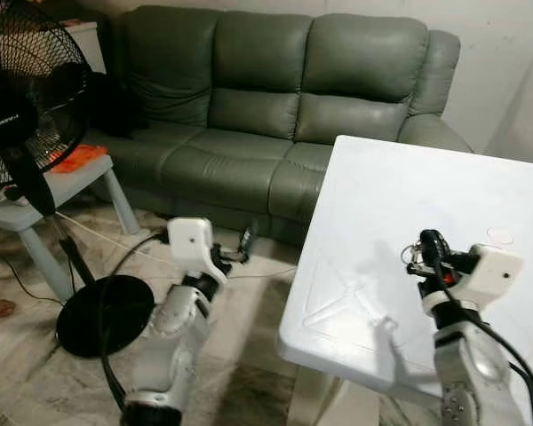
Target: Hang keys on a hook
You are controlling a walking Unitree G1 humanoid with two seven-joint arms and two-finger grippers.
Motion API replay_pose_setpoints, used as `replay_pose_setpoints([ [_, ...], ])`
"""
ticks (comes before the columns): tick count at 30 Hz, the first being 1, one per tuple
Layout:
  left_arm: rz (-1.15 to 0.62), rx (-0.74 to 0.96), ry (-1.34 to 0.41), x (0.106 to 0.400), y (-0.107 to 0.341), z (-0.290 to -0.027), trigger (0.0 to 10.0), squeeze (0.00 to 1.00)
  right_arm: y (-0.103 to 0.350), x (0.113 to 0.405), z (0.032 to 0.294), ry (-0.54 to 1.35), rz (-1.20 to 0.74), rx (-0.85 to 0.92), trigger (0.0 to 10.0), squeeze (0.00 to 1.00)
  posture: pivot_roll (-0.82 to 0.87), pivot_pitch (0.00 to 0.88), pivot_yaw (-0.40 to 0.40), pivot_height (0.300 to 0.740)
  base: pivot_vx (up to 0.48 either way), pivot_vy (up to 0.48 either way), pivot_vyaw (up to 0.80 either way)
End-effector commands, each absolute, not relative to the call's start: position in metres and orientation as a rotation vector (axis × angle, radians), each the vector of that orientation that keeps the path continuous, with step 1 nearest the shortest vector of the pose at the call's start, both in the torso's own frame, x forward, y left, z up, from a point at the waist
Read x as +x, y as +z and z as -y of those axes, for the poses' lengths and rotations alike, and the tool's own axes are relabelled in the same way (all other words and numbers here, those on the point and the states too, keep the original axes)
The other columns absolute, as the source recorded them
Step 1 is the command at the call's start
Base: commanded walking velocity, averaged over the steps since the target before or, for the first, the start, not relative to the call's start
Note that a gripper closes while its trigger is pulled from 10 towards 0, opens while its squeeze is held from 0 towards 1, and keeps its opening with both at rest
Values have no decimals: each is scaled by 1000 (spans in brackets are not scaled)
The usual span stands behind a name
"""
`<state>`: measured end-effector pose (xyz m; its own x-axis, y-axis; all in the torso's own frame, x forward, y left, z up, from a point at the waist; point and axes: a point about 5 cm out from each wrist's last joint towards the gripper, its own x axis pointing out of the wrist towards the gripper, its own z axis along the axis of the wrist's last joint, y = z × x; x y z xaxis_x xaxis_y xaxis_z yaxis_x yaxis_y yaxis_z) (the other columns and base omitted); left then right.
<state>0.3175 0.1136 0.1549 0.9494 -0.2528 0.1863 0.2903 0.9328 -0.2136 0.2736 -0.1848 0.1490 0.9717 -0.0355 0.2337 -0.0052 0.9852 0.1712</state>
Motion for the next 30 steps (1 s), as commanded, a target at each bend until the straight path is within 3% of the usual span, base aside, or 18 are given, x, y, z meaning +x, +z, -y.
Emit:
replay_pose_setpoints([
  [1, 189, -241, -274, 317, 156, -123, 10000, 0, 153, 272, 177, -9, 271, 121, 10000, 0, -22, 0, -12, 740, 0, 0, 0],
  [9, 164, -214, -269, 308, 143, -133, 10000, 0, 136, 266, 167, -5, 217, 80, 10000, 0, -14, 0, -18, 740, 0, 0, 0],
  [17, 168, -235, -247, 319, 145, -132, 10000, 0, 127, 274, 162, -23, 139, 48, 10000, 0, -3, 0, -22, 740, 0, 0, 0],
  [30, 159, -261, -255, 333, 150, -133, 10000, 0, 127, 282, 160, -32, 122, 47, 10000, 0, -8, 0, -8, 740, 0, 0, -782],
])
